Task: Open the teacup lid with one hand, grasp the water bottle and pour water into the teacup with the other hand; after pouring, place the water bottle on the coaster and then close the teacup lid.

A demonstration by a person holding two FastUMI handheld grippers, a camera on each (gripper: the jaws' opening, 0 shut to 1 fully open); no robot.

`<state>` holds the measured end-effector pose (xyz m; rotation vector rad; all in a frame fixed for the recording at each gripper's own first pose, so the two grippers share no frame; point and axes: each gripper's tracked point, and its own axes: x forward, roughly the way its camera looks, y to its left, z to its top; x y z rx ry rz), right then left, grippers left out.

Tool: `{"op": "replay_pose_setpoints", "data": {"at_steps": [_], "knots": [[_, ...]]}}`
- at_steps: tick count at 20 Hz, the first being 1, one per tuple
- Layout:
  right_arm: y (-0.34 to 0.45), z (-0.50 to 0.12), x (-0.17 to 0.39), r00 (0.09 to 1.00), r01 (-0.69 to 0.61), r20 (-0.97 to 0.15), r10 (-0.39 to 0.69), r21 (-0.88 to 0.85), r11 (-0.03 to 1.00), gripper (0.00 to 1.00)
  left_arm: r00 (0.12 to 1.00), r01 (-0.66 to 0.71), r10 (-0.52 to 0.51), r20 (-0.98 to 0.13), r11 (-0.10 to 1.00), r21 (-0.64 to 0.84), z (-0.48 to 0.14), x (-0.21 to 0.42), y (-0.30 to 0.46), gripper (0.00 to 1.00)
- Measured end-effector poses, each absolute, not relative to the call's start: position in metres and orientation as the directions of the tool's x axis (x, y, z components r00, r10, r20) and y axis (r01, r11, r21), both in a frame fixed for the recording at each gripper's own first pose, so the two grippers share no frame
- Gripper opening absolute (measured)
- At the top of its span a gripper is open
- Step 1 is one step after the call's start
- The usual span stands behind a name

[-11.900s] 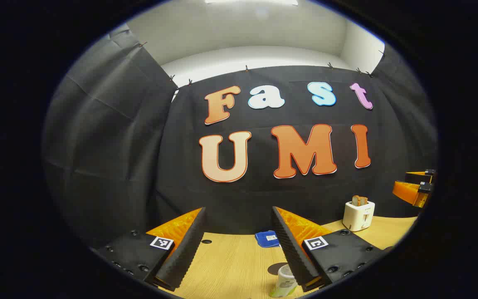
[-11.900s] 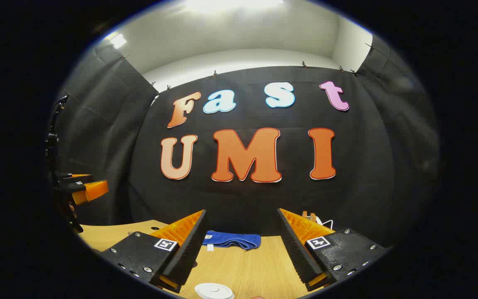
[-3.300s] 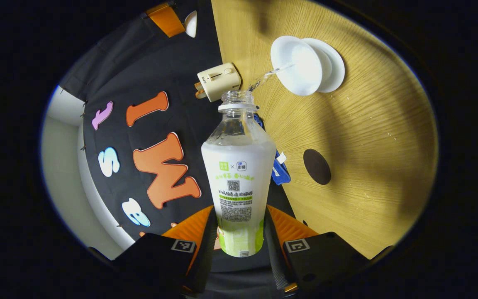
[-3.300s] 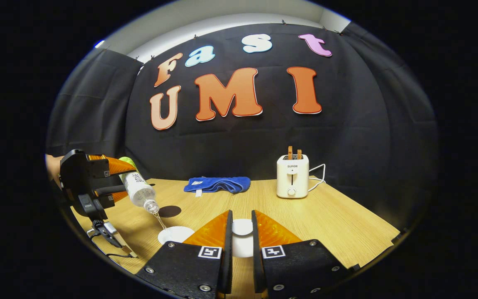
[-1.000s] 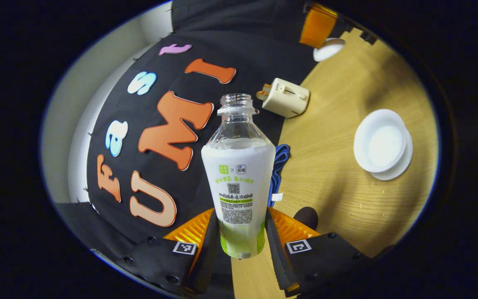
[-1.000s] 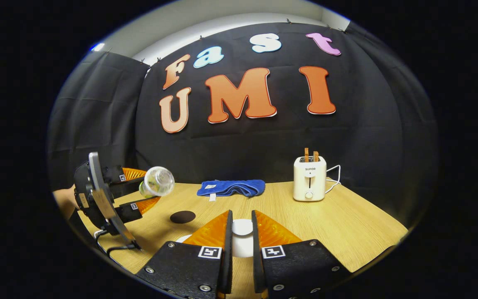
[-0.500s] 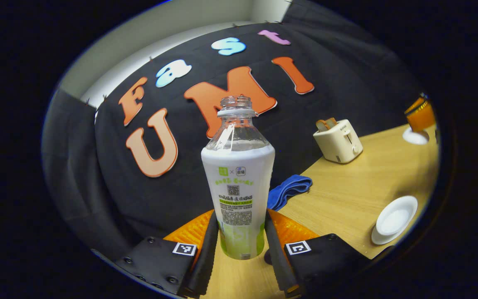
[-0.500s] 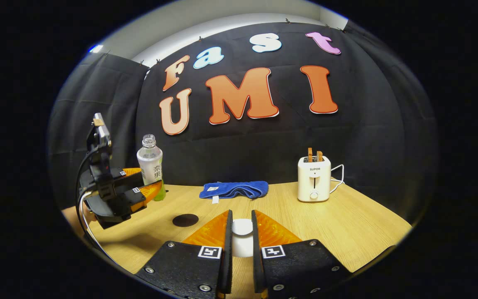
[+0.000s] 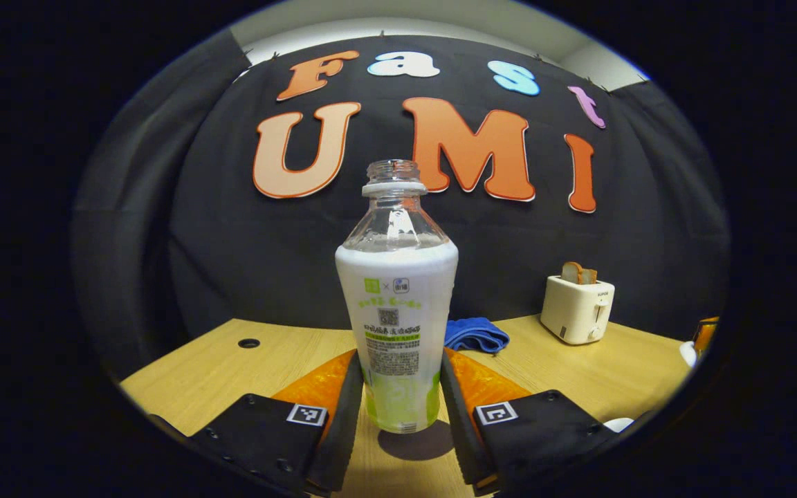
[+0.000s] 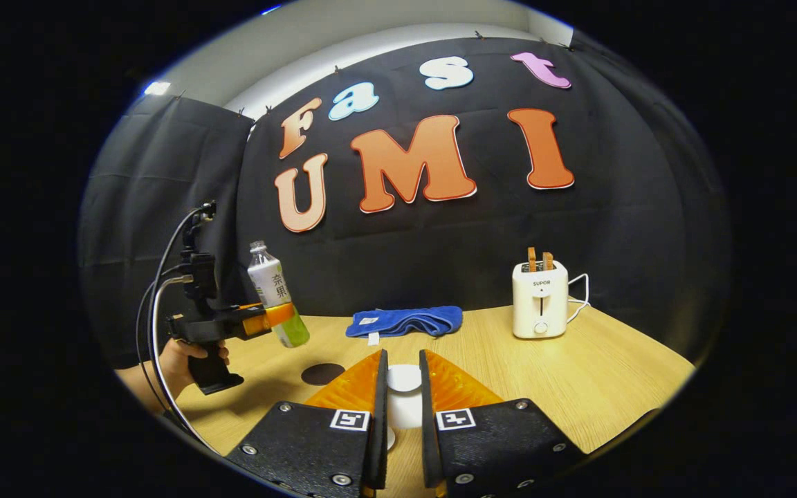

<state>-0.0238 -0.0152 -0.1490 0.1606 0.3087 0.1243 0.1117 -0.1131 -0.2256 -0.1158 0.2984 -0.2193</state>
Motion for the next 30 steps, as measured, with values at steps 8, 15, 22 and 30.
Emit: {"op": "replay_pose_setpoints", "data": {"at_steps": [8, 15, 22, 30], "knots": [[-0.001, -0.162, -0.018, 0.932, -0.124, -0.316, 0.175, 0.175, 0.977, 0.21, 0.863, 0.207, -0.288, -0.415, 0.951, -0.231, -0.29, 0.119, -0.134, 0.64], [0.011, -0.172, -0.018, 0.921, -0.148, -0.336, 0.198, 0.171, 0.974, 0.21, 0.824, 0.225, -0.308, -0.476, 0.948, -0.224, -0.313, 0.114, -0.144, 0.66], [0.024, -0.178, -0.02, 0.91, -0.17, -0.35, 0.222, 0.172, 0.97, 0.21, 0.814, 0.282, -0.308, -0.492, 0.951, -0.129, -0.319, 0.106, -0.151, 0.68], [0.037, -0.191, -0.023, 0.898, -0.192, -0.368, 0.24, 0.162, 0.968, 0.21, 0.846, 0.259, -0.24, -0.476, 0.966, -0.026, -0.306, 0.094, -0.143, 0.99]]}}
